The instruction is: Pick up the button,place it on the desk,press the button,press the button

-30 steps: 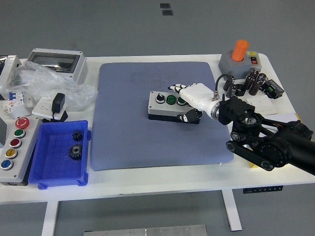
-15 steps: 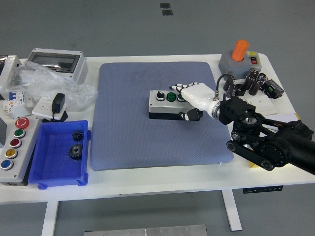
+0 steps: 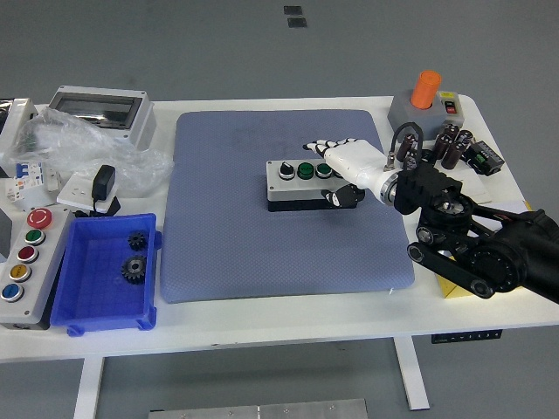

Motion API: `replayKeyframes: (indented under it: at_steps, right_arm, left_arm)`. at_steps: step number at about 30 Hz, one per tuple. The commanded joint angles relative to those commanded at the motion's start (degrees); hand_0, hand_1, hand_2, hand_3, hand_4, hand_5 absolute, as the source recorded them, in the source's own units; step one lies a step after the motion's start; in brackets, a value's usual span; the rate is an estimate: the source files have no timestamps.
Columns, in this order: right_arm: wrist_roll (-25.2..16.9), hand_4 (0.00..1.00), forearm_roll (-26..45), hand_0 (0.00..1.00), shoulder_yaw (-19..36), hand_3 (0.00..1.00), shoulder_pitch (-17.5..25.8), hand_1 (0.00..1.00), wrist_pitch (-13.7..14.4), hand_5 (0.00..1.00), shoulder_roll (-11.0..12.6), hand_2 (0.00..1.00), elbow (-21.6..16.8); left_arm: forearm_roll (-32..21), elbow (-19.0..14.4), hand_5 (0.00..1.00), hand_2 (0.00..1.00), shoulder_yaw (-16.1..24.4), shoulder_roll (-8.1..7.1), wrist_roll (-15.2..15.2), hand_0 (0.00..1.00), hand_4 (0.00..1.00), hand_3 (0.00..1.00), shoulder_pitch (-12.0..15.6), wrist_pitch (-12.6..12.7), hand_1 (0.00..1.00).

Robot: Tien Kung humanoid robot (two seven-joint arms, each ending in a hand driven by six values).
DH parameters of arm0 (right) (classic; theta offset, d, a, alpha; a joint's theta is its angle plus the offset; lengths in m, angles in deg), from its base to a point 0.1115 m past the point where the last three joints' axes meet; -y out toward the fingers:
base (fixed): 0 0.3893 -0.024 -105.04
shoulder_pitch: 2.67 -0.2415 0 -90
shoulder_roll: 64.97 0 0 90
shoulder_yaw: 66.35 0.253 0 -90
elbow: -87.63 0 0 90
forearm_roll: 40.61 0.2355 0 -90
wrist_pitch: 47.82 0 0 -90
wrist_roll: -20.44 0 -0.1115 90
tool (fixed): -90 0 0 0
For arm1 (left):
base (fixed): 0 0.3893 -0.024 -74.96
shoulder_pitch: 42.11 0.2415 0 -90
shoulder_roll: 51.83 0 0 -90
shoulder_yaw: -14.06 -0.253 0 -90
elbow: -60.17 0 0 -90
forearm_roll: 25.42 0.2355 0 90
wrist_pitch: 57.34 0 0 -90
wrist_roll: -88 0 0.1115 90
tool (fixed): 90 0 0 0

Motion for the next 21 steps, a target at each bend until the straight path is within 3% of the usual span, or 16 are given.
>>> replayKeyframes:
  at_steps: [5, 12, 17, 21]
  right_arm:
    - [0.44, 0.678, 2.76, 0.891, 1.92, 0.998, 0.32, 0.837, -0.94, 0.034, 2.15, 0.998, -2.56]
    - [2.95, 0.688, 10.3, 0.889, 9.63, 0.998, 3.96, 0.828, -4.79, 0.046, 6.7, 0.998, -9.2]
    - [7.96, 0.697, 8.13, 0.887, 16.15, 0.998, 7.29, 0.829, -7.43, 0.068, 9.03, 0.998, -13.55]
    - [12.11, 0.697, 4.85, 0.887, 17.69, 0.998, 8.01, 0.829, -7.74, 0.068, 8.47, 0.998, -15.22]
  left_arm:
    - [0.08, 0.0, 0.28, 0.552, 0.07, 0.04, -0.02, 0.634, 0.63, 0.615, 0.01, -0.03, 0.633]
    - [0.26, 0.0, 0.279, 0.552, 0.25, 0.15, -0.12, 0.634, 0.629, 0.614, -0.04, 0.0, 0.633]
    - [0.18, 0.0, 0.277, 0.551, 0.24, 0.24, -0.1, 0.634, 0.627, 0.614, 0.09, 0.03, 0.633]
    - [0.31, 0.0, 0.277, 0.551, 0.31, 0.27, -0.01, 0.634, 0.627, 0.614, 0.14, 0.05, 0.633]
